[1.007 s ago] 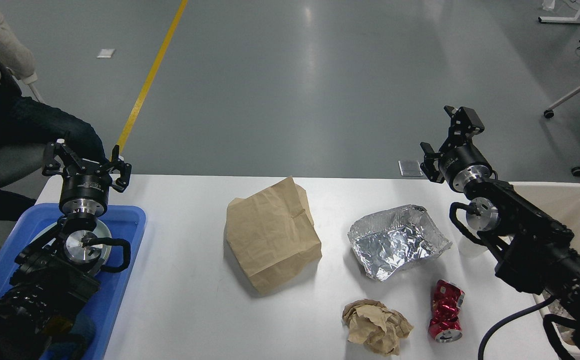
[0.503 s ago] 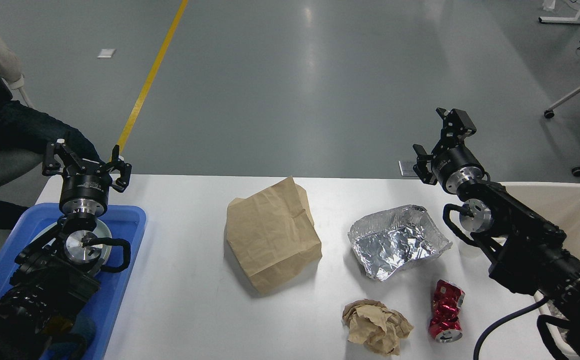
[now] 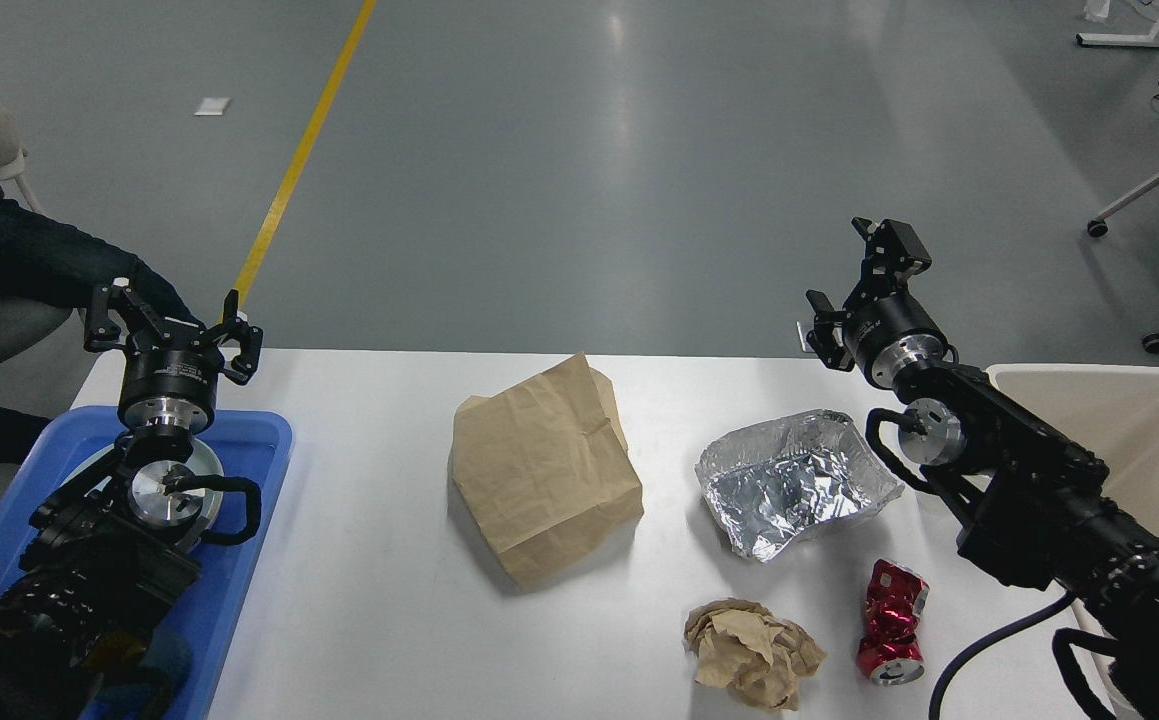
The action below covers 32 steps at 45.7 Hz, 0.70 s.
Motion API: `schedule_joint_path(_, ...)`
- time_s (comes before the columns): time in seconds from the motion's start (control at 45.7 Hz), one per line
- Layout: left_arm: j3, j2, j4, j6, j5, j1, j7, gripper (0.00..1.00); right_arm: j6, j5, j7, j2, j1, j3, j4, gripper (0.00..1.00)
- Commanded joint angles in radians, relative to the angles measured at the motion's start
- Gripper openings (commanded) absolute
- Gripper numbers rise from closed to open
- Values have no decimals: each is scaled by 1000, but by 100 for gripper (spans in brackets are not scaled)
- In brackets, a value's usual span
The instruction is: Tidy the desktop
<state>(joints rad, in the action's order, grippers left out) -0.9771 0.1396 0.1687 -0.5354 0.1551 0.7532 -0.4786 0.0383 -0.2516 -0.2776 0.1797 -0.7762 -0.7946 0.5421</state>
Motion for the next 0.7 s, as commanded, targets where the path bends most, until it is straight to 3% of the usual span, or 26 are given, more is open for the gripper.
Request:
schedule_joint_path(0.0,0,0,0,0,0,0,0,96,0,2,0,-5,5,0,-4,100)
schedule_joint_path(0.678,0,0,0,0,0,0,0,96,-5,0,0,-23,8,3,-5,100)
